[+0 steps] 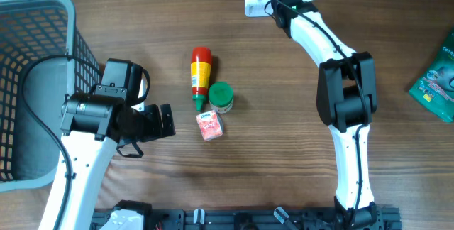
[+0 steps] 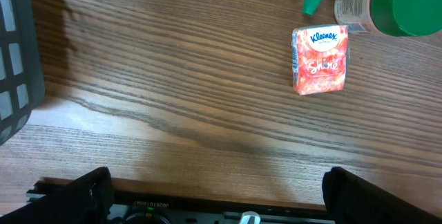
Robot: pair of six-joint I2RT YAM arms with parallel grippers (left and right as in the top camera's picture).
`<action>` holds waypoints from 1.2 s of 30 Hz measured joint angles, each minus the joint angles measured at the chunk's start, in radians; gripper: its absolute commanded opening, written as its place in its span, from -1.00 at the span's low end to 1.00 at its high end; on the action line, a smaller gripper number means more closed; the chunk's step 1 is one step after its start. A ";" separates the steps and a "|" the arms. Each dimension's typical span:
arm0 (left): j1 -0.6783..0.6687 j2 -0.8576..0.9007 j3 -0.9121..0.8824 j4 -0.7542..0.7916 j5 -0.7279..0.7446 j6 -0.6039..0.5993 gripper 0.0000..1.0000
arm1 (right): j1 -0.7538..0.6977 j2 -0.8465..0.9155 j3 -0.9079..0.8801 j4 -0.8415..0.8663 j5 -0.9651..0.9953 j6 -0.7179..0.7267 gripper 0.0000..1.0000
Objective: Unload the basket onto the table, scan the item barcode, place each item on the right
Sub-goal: 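Lift the Nescafe stick and hold it in front of the scanner, then carry the Nescafe stick right and drop it on the glove pack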
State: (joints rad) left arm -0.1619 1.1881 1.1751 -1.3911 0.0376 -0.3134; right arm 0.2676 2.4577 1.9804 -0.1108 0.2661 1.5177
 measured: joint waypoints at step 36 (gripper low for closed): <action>0.000 0.000 0.000 0.000 0.000 0.000 1.00 | -0.913 -0.170 0.093 -0.903 -0.330 -0.970 0.75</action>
State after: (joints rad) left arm -0.1619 1.1881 1.1751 -1.3907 0.0376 -0.3134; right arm -0.6456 2.2875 2.0731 -1.0142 -0.0635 0.5476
